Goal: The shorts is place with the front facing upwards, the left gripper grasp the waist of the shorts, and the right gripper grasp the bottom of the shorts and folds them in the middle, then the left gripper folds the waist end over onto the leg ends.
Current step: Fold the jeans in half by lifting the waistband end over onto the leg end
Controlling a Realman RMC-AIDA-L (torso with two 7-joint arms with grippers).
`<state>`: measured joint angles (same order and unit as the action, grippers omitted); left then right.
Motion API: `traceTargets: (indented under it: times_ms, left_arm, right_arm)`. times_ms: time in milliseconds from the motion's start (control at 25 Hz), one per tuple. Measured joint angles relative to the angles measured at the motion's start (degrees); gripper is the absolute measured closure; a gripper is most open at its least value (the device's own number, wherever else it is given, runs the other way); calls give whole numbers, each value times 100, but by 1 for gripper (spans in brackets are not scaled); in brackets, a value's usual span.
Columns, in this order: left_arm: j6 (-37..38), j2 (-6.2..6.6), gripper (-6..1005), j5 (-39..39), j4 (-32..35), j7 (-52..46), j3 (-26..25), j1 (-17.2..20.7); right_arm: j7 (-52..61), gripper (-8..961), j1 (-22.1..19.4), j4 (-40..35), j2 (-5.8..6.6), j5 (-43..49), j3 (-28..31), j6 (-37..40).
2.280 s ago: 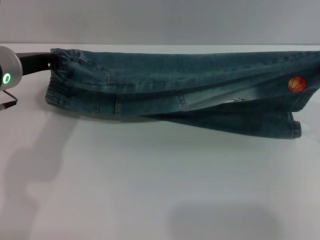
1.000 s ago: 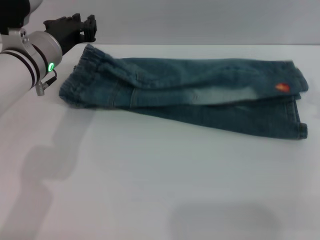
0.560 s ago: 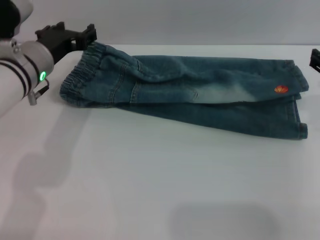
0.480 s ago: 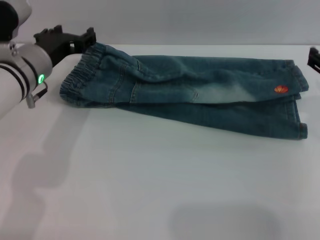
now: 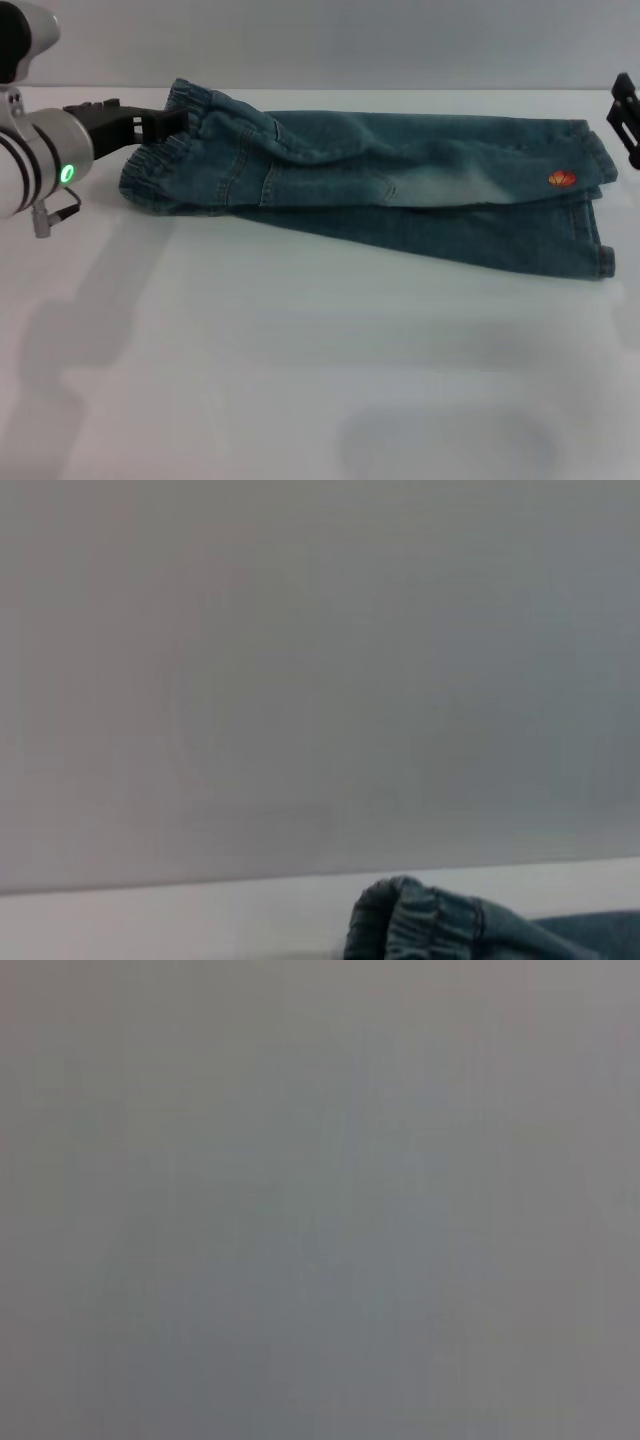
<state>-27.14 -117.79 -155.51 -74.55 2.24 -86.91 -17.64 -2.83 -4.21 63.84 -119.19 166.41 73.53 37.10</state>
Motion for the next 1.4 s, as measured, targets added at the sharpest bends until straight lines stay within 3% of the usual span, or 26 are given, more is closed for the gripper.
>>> traceTargets:
  times_ms: [200, 400, 760, 960, 1400]
  left_arm:
    - [-449, 7, 149, -21, -261, 4, -190, 101]
    - [-683, 15, 148, -34, -209, 11, -303, 49]
    - [-1345, 18, 147, -13, 59, 59, -498, -177]
    - [-1371, 5, 146, -9, 273, 100, -512, -278]
    - [-1190, -7, 145, 352, 744, 530, -541, -580]
  right_arm:
    - [30, 285, -6, -165, 4, -536, -134, -84]
    - [4, 531, -22, -212, 21, -747, -383, -88]
    - [9, 766, -71, -145, 23, -748, -507, -153]
    - [21, 957, -91, -104, 26, -769, -517, -266]
    - [29, 954, -181, 88, 28, -768, -559, -532]
